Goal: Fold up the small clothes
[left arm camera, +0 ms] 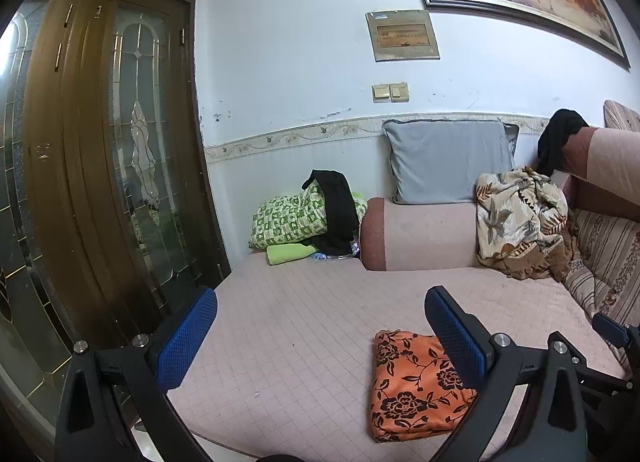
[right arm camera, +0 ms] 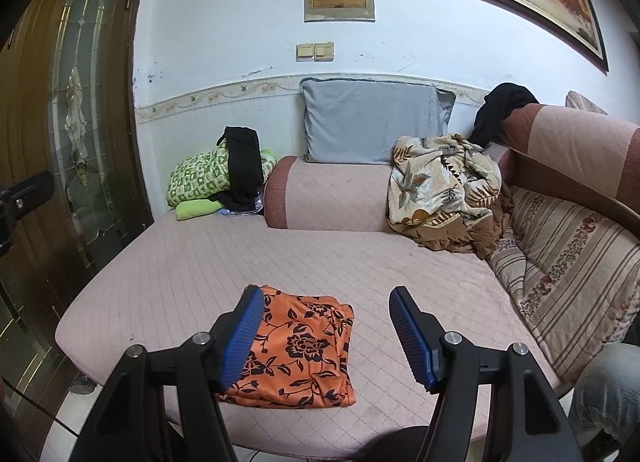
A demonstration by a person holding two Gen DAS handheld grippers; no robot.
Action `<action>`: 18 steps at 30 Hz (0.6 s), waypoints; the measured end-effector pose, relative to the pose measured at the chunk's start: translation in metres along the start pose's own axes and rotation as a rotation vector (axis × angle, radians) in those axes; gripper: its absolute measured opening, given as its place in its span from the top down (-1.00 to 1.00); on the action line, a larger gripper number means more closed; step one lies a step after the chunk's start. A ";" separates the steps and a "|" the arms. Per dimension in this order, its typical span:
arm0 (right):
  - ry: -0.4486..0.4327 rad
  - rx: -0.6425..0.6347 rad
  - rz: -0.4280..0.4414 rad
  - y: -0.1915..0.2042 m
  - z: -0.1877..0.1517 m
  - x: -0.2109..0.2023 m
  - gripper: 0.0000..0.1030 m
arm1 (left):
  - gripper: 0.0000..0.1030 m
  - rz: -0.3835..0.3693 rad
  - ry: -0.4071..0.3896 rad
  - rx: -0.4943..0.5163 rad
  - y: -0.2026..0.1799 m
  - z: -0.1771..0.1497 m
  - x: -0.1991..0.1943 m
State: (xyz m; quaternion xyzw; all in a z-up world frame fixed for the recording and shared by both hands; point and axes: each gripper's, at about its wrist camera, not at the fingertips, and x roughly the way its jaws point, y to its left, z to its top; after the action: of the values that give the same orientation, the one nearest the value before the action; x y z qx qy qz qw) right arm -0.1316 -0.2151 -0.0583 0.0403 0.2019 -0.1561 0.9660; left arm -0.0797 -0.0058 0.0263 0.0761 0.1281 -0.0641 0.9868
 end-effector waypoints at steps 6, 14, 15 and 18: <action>-0.003 -0.001 0.002 0.002 0.003 -0.003 -0.34 | -1.00 0.001 -0.010 -0.013 0.006 0.002 -0.007; -0.018 -0.003 -0.001 0.008 0.003 -0.009 -0.34 | -1.00 -0.006 -0.009 -0.015 0.010 0.003 -0.010; -0.019 -0.002 -0.005 0.008 0.003 -0.009 -0.34 | -1.00 -0.007 -0.009 -0.017 0.010 0.003 -0.010; -0.014 0.002 -0.019 0.008 0.002 -0.009 -0.34 | -1.00 -0.005 -0.012 -0.015 0.011 0.002 -0.011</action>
State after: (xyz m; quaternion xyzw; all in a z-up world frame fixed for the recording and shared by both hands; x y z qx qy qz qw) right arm -0.1360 -0.2056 -0.0525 0.0382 0.1954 -0.1657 0.9659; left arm -0.0885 0.0056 0.0327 0.0679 0.1226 -0.0662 0.9879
